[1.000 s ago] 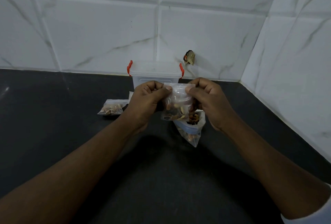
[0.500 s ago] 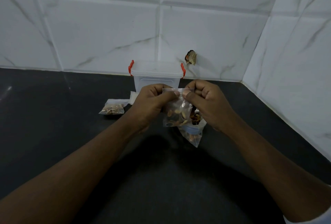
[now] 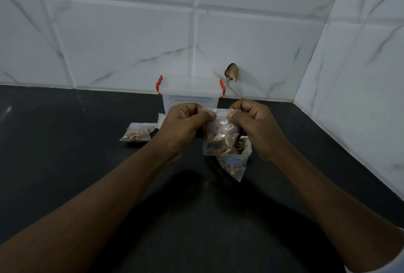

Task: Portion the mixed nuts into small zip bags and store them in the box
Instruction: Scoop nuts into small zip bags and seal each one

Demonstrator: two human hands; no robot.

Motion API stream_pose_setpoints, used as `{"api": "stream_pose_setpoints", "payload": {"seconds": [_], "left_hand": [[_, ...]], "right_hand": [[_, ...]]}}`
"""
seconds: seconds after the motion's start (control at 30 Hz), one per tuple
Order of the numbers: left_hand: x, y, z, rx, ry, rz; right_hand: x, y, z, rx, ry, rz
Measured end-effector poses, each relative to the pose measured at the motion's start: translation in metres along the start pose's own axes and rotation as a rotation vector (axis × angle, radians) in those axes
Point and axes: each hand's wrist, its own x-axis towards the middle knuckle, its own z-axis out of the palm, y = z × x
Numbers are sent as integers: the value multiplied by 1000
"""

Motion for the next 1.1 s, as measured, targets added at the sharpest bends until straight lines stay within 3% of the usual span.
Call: {"api": "stream_pose_setpoints", "payload": {"seconds": [0.33, 0.87, 0.97, 1.1], "left_hand": [[-2, 9, -2, 0, -52, -19], [5, 7, -12, -14, -56, -38], [6, 8, -16, -49, -30, -28], [5, 10, -17, -58, -49, -51]], "right_hand": [[1, -1, -2, -147, -39, -62], [6, 6, -12, 1, -18, 21], [5, 5, -13, 83, -82, 77], [0, 5, -7, -38, -164, 32]]}}
